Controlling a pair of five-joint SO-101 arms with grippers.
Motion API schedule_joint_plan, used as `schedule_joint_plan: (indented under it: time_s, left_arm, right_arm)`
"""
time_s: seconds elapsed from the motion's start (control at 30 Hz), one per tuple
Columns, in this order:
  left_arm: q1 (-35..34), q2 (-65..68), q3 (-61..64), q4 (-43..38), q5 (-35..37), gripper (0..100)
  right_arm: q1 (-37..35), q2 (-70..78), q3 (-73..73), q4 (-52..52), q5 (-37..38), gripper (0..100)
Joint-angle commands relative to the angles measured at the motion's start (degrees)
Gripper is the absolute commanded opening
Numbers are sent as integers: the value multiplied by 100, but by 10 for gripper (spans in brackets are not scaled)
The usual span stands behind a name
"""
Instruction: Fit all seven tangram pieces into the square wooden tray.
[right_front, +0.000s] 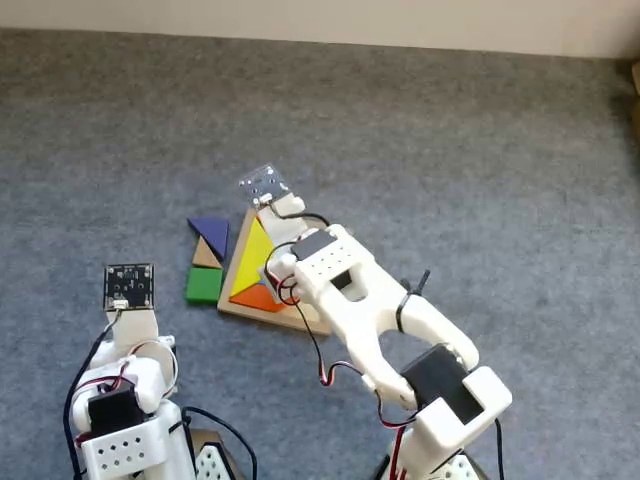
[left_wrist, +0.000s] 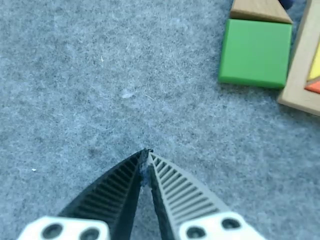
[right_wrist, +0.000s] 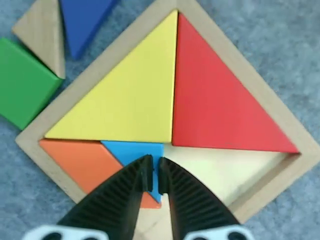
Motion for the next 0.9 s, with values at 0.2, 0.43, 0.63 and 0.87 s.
schedule_joint_plan:
  time_s: [0.2,0.43,0.63,0.87]
  left_arm:
    - [-75,-215,110,9,-53,6]
    - [-75,-215,110,9,-53,6]
    - [-75,-215,110,9,-53,6]
    - [-66,-189,110,0,-53,6]
  right_arm:
    - [-295,-558,13,84,-18,21]
    - [-295,-1358,514,75,-18,21]
    - [-171,-1824,884,75,-18,20]
    - [391,-2668,1226,66,-35,20]
